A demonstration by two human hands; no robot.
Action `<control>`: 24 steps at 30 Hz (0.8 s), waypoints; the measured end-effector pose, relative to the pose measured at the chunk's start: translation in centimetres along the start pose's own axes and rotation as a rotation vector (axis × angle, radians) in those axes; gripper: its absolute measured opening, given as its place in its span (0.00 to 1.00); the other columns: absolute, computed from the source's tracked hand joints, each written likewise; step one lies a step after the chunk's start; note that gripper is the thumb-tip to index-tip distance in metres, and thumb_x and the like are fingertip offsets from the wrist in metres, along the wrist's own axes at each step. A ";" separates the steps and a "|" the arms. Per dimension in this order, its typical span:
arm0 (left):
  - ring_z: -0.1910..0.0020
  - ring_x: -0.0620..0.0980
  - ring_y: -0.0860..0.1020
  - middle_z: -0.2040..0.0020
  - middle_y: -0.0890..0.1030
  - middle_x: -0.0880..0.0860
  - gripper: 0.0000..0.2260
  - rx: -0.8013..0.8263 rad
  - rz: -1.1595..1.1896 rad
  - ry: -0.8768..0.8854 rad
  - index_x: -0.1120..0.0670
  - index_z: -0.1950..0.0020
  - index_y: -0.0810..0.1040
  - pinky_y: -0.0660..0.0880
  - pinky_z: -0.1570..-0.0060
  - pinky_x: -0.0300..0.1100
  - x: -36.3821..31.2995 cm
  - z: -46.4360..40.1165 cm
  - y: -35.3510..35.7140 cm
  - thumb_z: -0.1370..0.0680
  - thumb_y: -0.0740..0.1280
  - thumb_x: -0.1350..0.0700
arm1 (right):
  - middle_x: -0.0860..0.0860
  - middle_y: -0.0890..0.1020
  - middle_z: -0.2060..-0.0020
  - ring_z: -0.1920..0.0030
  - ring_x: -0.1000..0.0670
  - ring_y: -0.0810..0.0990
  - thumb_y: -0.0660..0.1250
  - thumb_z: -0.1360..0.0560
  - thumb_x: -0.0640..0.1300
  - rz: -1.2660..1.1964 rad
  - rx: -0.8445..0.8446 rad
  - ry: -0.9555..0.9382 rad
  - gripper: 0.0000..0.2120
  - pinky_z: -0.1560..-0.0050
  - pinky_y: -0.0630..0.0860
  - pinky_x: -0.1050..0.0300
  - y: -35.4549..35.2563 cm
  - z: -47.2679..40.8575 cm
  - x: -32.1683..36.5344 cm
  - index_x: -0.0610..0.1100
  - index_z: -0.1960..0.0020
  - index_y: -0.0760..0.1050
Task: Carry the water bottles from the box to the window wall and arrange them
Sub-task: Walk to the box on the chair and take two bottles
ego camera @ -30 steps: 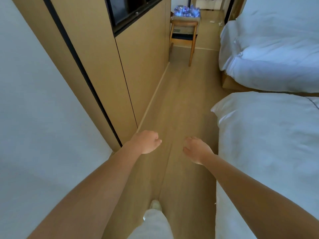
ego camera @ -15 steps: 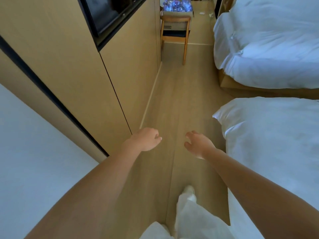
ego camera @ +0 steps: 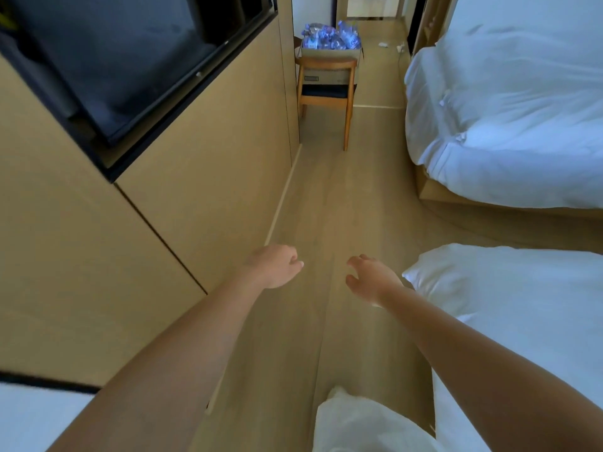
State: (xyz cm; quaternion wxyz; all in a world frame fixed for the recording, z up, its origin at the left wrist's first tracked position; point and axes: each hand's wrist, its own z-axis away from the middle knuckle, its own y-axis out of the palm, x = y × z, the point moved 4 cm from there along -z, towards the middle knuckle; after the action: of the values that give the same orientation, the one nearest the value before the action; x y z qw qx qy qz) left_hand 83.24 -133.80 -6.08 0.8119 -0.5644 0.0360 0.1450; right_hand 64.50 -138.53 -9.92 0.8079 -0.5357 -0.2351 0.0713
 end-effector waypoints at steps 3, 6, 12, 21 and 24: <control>0.49 0.56 0.76 0.46 0.79 0.54 0.14 -0.021 0.014 0.002 0.54 0.45 0.75 0.70 0.52 0.44 -1.3 -4.4 -1.8 0.19 0.57 0.46 | 0.45 0.72 0.36 0.36 0.44 0.70 0.56 0.22 0.47 0.019 -0.004 -0.006 0.19 0.41 0.71 0.51 -2.7 -4.2 -2.0 0.42 0.32 0.66; 0.49 0.56 0.76 0.46 0.79 0.54 0.14 -0.008 -0.014 0.005 0.53 0.46 0.75 0.70 0.52 0.45 -2.2 -7.9 -2.9 0.20 0.57 0.46 | 0.45 0.72 0.36 0.36 0.43 0.70 0.56 0.22 0.47 0.015 -0.011 -0.006 0.19 0.41 0.71 0.50 -4.5 -7.4 -3.6 0.42 0.32 0.66; 0.48 0.57 0.77 0.47 0.80 0.54 0.13 -0.023 -0.042 0.021 0.54 0.47 0.76 0.70 0.52 0.43 -3.4 -14.6 -5.0 0.20 0.58 0.46 | 0.45 0.72 0.37 0.36 0.43 0.70 0.56 0.22 0.47 0.006 -0.018 0.000 0.19 0.41 0.72 0.50 -6.6 -13.0 -6.0 0.42 0.33 0.67; 0.45 0.56 0.77 0.43 0.79 0.53 0.14 0.021 -0.061 0.085 0.52 0.43 0.76 0.72 0.48 0.45 -3.1 -28.4 -8.1 0.21 0.59 0.45 | 0.45 0.71 0.34 0.35 0.44 0.70 0.57 0.22 0.47 -0.007 -0.025 0.033 0.21 0.39 0.71 0.50 -10.1 -24.2 -8.1 0.44 0.30 0.64; 0.50 0.56 0.76 0.46 0.79 0.54 0.12 0.033 -0.062 0.112 0.51 0.49 0.74 0.69 0.55 0.43 -2.4 -34.4 -10.1 0.21 0.58 0.45 | 0.45 0.71 0.34 0.35 0.44 0.70 0.56 0.22 0.47 -0.007 -0.030 0.053 0.21 0.38 0.71 0.49 -12.2 -29.8 -8.2 0.44 0.29 0.64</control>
State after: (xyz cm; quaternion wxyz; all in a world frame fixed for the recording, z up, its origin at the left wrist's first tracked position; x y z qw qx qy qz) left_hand 87.35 -169.41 -8.81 0.8219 -0.5590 0.0662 0.0873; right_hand 69.21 -171.43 -10.91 0.8060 -0.5486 -0.2163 0.0508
